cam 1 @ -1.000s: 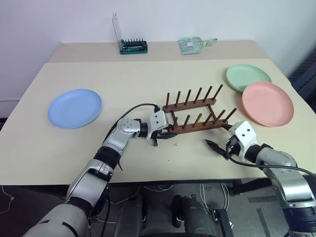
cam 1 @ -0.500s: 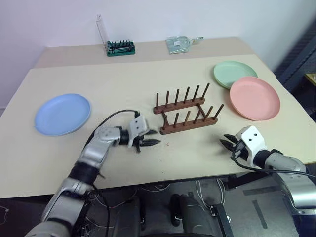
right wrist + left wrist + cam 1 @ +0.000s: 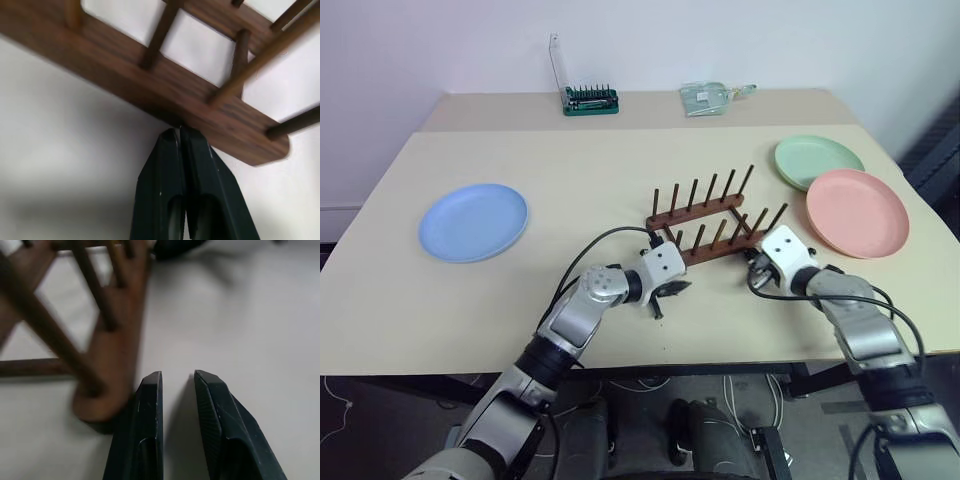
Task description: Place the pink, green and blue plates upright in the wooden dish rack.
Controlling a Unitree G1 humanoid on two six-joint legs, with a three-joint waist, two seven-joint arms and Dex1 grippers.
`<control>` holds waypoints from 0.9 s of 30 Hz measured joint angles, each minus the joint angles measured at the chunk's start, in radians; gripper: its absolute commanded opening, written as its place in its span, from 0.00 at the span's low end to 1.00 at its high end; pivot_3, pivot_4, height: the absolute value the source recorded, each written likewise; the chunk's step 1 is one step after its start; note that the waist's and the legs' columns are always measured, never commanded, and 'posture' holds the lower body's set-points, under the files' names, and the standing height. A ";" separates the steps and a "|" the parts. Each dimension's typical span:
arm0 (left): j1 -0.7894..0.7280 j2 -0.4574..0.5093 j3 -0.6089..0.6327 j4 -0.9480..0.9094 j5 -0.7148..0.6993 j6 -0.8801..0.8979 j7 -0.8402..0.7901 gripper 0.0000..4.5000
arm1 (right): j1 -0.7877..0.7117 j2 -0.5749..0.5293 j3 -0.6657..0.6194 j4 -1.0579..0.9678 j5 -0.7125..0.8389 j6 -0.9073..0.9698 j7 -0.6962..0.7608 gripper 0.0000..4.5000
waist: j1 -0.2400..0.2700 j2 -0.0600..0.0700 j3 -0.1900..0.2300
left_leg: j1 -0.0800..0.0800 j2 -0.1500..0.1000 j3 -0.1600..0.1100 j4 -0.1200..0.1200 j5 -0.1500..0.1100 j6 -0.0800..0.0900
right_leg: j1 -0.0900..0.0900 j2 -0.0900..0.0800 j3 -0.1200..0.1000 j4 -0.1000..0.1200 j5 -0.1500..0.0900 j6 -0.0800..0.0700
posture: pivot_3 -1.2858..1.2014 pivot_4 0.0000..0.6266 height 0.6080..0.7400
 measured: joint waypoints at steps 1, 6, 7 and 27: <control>-0.010 -0.005 0.004 0.019 0.001 -0.002 0.025 0.22 | -0.015 0.007 0.008 0.020 -0.013 -0.009 -0.008 0.02 | -0.001 -0.001 -0.001 | 0.000 0.000 0.000 0.000 0.000 0.000 | 0.000 0.000 0.000 0.000 0.000 0.000 | 0.52 0.24 0.92; -0.106 -0.020 0.035 0.182 0.020 -0.036 0.200 0.22 | -0.120 0.061 0.043 0.167 -0.066 -0.058 -0.075 0.02 | -0.026 -0.006 -0.005 | 0.002 0.001 0.000 -0.001 0.001 0.002 | 0.000 0.000 -0.001 0.003 0.000 0.000 | 0.52 0.24 0.92; -0.123 -0.020 0.049 0.216 0.020 -0.044 0.229 0.22 | -0.133 0.067 0.045 0.194 -0.074 -0.075 -0.086 0.02 | -0.031 -0.006 -0.006 | 0.003 0.001 0.000 -0.001 0.001 0.002 | 0.000 0.000 -0.001 0.004 0.000 0.000 | 0.52 0.24 0.92; 0.067 0.037 0.066 -0.001 -0.082 -0.154 -0.019 0.21 | 0.072 -0.206 -0.153 -0.050 -0.029 -0.029 0.037 0.96 | -0.026 -0.003 -0.004 | -0.002 -0.001 0.003 -0.006 0.001 0.003 | -0.007 -0.003 0.000 0.002 -0.003 0.002 | 0.52 0.24 0.92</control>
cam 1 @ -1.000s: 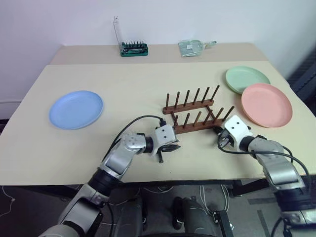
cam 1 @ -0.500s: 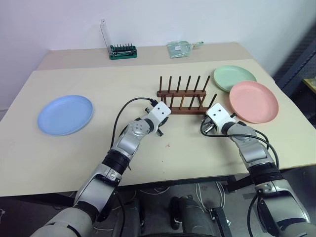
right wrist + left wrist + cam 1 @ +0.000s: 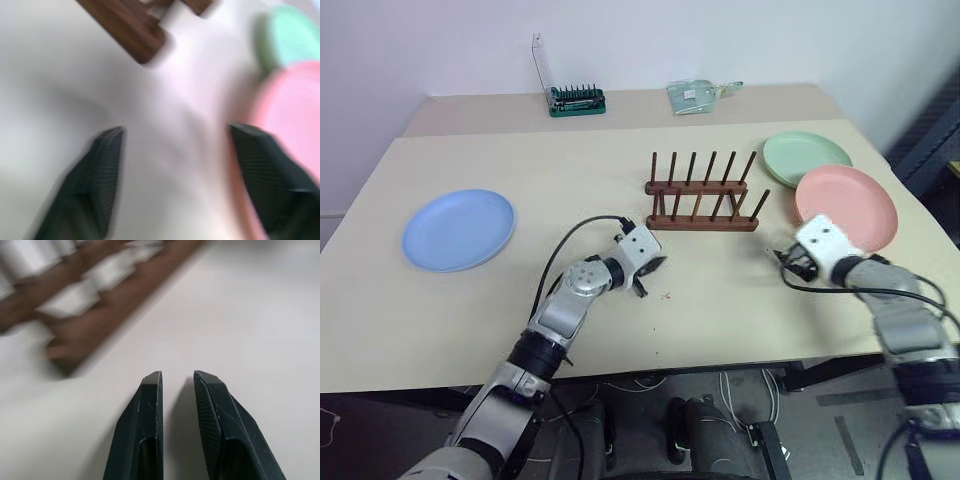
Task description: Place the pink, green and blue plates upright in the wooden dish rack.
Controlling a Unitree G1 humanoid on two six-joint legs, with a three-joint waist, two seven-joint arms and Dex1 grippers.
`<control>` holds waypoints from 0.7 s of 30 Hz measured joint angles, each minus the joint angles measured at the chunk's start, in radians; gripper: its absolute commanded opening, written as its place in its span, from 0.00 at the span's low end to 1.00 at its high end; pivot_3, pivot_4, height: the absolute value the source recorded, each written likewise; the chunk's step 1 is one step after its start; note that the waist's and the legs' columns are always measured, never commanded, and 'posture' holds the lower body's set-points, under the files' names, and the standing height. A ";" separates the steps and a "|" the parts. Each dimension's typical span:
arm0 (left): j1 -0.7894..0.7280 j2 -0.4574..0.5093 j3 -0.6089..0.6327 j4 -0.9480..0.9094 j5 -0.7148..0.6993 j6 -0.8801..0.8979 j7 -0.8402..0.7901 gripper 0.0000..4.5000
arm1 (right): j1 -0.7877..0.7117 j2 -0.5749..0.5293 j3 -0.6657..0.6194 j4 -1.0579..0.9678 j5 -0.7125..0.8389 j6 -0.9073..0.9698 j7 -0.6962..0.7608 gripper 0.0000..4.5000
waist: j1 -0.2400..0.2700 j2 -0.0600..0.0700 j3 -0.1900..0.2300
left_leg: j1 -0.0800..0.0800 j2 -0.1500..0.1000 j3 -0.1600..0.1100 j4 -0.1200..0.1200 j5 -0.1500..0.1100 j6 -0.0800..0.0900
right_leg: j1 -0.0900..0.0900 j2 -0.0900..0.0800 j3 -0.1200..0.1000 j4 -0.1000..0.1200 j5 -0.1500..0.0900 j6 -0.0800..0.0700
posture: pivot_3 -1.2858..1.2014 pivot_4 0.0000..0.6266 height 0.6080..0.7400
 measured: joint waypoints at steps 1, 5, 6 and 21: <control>0.014 -0.002 -0.013 -0.018 -0.021 0.001 -0.037 0.21 | 0.002 -0.017 -0.011 -0.008 -0.004 0.003 -0.001 0.96 | 0.000 -0.001 0.001 | 0.000 0.000 0.000 0.000 0.000 0.000 | 0.000 0.000 0.000 0.000 0.000 0.000 | 0.52 0.24 0.92; 0.016 -0.008 -0.017 -0.071 -0.067 0.003 -0.107 0.21 | 0.002 -0.024 -0.004 0.008 -0.024 0.009 -0.012 0.96 | 0.001 0.000 0.002 | 0.000 0.001 -0.001 0.001 -0.002 -0.003 | 0.000 0.001 -0.001 0.000 0.000 0.000 | 0.52 0.24 0.92; 0.009 -0.007 -0.016 -0.071 -0.077 0.004 -0.128 0.21 | -0.045 -0.013 0.016 0.101 -0.045 -0.011 -0.043 0.96 | -0.004 -0.001 0.003 | -0.001 0.001 -0.001 0.001 -0.002 -0.003 | -0.001 0.001 -0.001 0.000 0.000 0.000 | 0.52 0.24 0.92; 0.045 -0.001 -0.015 -0.113 -0.082 0.008 -0.137 0.21 | -0.144 0.011 0.082 0.383 -0.129 -0.165 -0.150 0.02 | 0.004 0.000 0.004 | -0.002 0.000 -0.001 0.000 0.000 0.001 | -0.002 0.001 0.000 0.000 0.000 0.000 | 0.52 0.24 0.92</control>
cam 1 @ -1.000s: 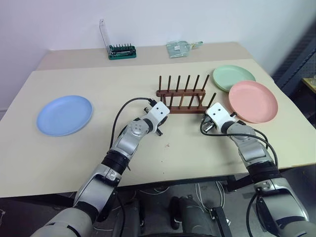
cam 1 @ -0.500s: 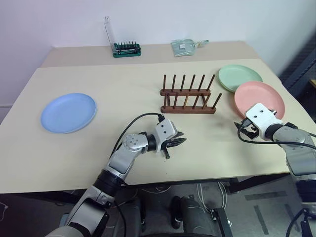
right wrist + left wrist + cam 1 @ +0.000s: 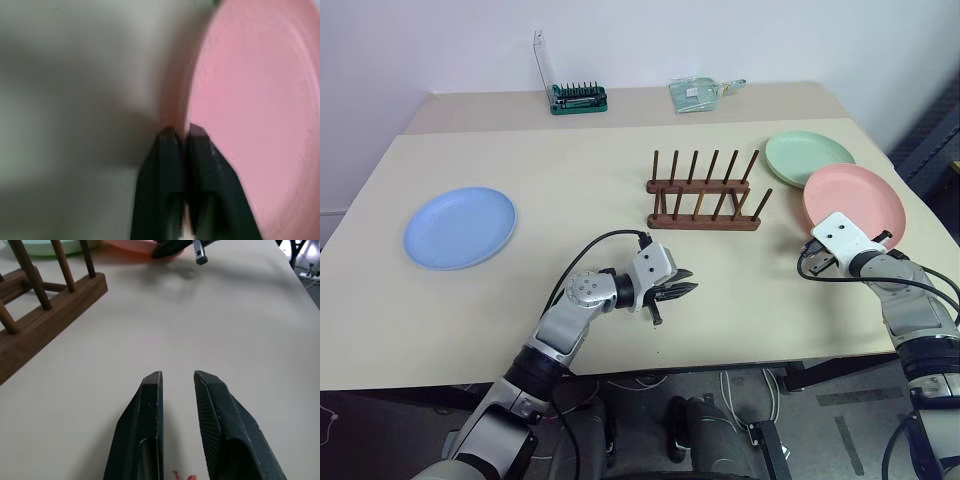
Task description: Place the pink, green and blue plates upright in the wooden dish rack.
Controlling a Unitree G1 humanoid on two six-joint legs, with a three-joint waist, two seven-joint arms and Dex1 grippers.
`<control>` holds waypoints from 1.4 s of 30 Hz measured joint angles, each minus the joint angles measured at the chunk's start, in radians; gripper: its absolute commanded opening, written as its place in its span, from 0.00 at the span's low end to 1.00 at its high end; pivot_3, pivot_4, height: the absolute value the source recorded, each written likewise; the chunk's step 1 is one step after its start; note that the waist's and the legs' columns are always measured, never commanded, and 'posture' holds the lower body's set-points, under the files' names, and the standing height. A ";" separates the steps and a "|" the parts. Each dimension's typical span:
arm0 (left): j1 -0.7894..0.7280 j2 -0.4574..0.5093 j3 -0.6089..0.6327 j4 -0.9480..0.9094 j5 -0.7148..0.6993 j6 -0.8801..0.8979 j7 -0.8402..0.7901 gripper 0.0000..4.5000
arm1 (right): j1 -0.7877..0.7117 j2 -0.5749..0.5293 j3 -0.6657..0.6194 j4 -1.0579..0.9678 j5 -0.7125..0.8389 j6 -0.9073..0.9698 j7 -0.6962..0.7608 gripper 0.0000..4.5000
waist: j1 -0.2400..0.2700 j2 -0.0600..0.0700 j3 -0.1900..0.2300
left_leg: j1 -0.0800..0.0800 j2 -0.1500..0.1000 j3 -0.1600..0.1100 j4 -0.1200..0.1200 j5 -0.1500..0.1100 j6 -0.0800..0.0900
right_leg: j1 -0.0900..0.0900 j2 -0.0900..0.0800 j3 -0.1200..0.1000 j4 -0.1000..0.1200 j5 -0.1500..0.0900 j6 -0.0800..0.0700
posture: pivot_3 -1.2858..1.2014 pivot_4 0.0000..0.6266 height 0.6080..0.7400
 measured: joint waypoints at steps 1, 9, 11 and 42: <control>0.001 0.000 0.000 -0.002 0.000 0.000 0.001 0.21 | 0.014 -0.006 0.000 -0.021 -0.005 0.001 -0.001 0.02 | 0.000 0.000 0.000 | 0.000 0.000 0.000 0.000 0.000 0.000 | 0.000 0.000 0.000 0.000 0.000 0.000 | 0.52 0.24 0.92; -0.002 0.001 0.005 -0.005 -0.001 -0.001 0.002 0.21 | 0.098 -0.091 -0.187 -0.426 0.186 0.064 0.149 0.02 | -0.008 0.004 0.004 | 0.000 0.000 0.000 0.000 0.000 0.000 | -0.001 0.001 0.001 0.000 0.000 0.001 | 0.52 0.24 0.92; -0.006 0.002 0.008 -0.002 -0.001 -0.001 0.000 0.21 | 0.000 -0.059 -0.252 -0.501 0.342 0.168 0.187 0.02 | -0.015 0.004 0.006 | 0.000 0.001 0.000 0.000 0.000 0.000 | -0.001 0.002 0.001 0.001 0.000 0.000 | 0.52 0.24 0.92; 0.019 0.023 0.044 -0.035 -0.002 0.020 0.022 0.21 | -0.391 0.136 -0.345 -0.055 0.984 0.704 0.345 0.33 | 0.000 0.005 0.006 | -0.013 0.001 0.001 0.003 0.000 0.001 | -0.014 0.001 0.000 0.004 0.006 0.000 | 0.52 0.24 0.92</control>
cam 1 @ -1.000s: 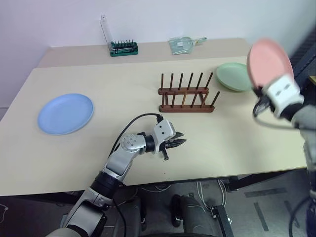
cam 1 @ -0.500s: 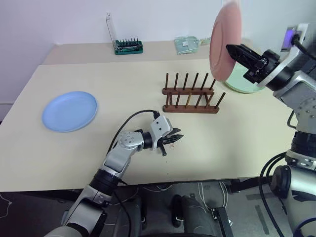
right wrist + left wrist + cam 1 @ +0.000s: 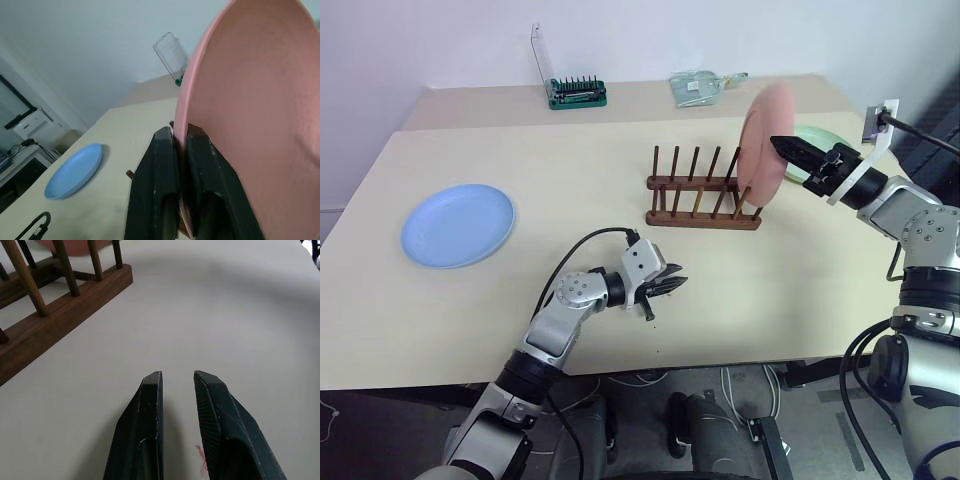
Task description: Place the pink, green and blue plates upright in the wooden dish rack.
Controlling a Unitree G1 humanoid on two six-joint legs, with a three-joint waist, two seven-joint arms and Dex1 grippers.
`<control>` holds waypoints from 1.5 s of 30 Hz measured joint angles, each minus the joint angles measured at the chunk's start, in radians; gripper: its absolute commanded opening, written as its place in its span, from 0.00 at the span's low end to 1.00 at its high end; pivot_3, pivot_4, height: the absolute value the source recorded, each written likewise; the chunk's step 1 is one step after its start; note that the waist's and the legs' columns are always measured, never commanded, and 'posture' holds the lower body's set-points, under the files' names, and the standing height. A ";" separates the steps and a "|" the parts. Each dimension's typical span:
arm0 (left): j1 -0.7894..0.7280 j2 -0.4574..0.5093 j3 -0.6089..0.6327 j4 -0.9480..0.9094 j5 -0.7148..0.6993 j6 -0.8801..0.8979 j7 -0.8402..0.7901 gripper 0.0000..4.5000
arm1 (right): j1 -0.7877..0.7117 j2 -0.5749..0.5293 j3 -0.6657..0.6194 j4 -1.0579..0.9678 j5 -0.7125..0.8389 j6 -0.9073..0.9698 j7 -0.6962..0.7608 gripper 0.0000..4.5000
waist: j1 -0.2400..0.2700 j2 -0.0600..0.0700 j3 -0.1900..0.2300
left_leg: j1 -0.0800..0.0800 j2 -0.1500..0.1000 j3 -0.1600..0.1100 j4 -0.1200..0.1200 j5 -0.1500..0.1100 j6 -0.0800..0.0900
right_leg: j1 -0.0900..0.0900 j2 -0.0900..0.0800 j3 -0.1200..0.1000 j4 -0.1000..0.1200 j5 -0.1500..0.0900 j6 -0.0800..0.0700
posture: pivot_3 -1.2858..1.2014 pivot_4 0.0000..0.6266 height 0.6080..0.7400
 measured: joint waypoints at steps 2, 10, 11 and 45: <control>0.000 0.000 0.000 0.000 0.000 0.002 0.000 0.21 | -0.003 0.005 0.000 0.001 -0.016 -0.025 -0.009 0.56 | 0.000 0.000 0.000 | 0.000 0.000 0.000 0.000 0.000 0.000 | 0.000 0.000 0.000 0.000 0.000 0.000 | 0.52 0.24 0.92; 0.016 0.005 -0.001 -0.024 -0.001 0.020 -0.003 0.21 | -0.048 -0.022 -0.079 0.035 -0.078 -0.230 -0.085 0.67 | 0.002 0.000 0.000 | 0.000 0.000 0.000 0.000 0.000 0.000 | 0.000 0.000 0.000 0.000 0.000 0.000 | 0.52 0.24 0.92; 0.016 0.006 -0.001 -0.026 -0.001 0.021 -0.003 0.21 | -0.061 -0.044 -0.089 0.075 -0.097 -0.261 -0.092 0.73 | 0.002 0.000 0.000 | 0.000 -0.001 0.000 0.001 0.000 0.000 | 0.001 0.000 0.000 0.000 0.000 0.000 | 0.52 0.24 0.92; 0.023 0.048 -0.002 -0.068 -0.016 0.067 -0.013 0.21 | -0.247 -0.049 0.505 0.931 -1.090 -1.079 -0.447 0.01 | -0.024 0.002 0.000 | 0.003 -0.001 0.004 0.000 0.002 -0.003 | 0.001 0.003 0.005 0.002 0.000 0.001 | 0.52 0.24 0.92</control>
